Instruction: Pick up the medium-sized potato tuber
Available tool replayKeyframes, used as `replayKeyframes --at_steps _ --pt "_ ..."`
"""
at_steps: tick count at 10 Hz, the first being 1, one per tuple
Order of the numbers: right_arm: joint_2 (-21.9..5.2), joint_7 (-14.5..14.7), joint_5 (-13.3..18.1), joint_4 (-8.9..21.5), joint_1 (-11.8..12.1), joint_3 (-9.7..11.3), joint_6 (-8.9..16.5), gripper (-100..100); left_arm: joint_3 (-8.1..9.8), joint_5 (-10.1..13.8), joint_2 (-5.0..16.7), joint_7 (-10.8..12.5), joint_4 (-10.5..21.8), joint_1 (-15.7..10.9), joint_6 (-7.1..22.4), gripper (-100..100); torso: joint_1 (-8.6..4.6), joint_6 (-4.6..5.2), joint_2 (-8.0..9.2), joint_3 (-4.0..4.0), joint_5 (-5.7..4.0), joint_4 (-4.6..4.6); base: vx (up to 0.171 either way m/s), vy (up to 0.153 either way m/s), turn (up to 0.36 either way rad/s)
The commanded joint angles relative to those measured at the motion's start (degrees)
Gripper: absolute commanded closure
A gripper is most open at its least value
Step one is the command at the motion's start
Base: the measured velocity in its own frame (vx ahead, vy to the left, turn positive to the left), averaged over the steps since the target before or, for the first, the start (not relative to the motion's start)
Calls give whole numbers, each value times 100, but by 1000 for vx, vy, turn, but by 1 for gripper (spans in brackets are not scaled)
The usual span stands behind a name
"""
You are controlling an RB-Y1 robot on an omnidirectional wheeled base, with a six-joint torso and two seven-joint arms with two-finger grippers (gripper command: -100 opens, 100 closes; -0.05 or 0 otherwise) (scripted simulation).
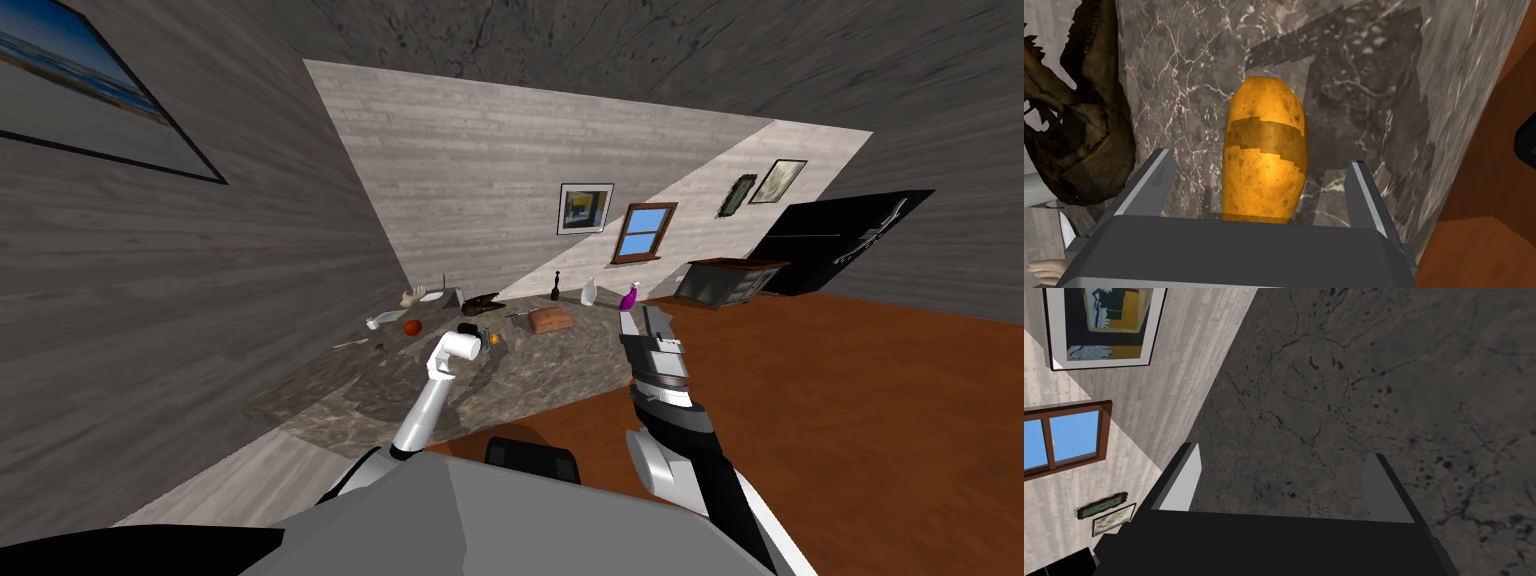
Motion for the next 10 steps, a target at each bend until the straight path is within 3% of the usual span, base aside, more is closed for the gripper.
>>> replayKeyframes --at_steps 1,2,3,4,6,7,8,10 --pt "0 0 0 0 0 0 0 0 30 100 9 40 79 66 162 -100 0 0 0 0 0 0 177 44 26" --pt "0 0 0 0 0 0 0 0 25 73 9 25 79 23 89 -100 11 0 -1 -1 2 0 73 25 2" --pt "0 0 0 0 -1 0 0 0 30 82 12 28 85 25 111 0 6 1 28 14 2 5 14 4 0" --pt "0 0 0 0 -2 0 0 0 42 59 -21 -23 272 19 -80 -100 -1 1 51 28 0 11 25 -8 -7" --pt "0 0 0 0 -2 1 0 0 55 36 -53 -74 459 14 -268 -100 -8 1 56 32 -2 12 33 -10 -8" --pt "0 0 0 0 -2 1 0 0 53 48 -38 -51 380 16 -177 -100 -8 1 56 32 -2 12 14 -4 -1" --pt "0 0 0 0 -2 0 0 0 55 48 -39 -59 394 15 -201 100 -7 1 61 35 -2 13 0 0 0" --pt "0 0 0 0 -3 0 0 0 54 47 -39 -59 391 14 -200 100 -4 1 65 37 -1 14 0 0 0"
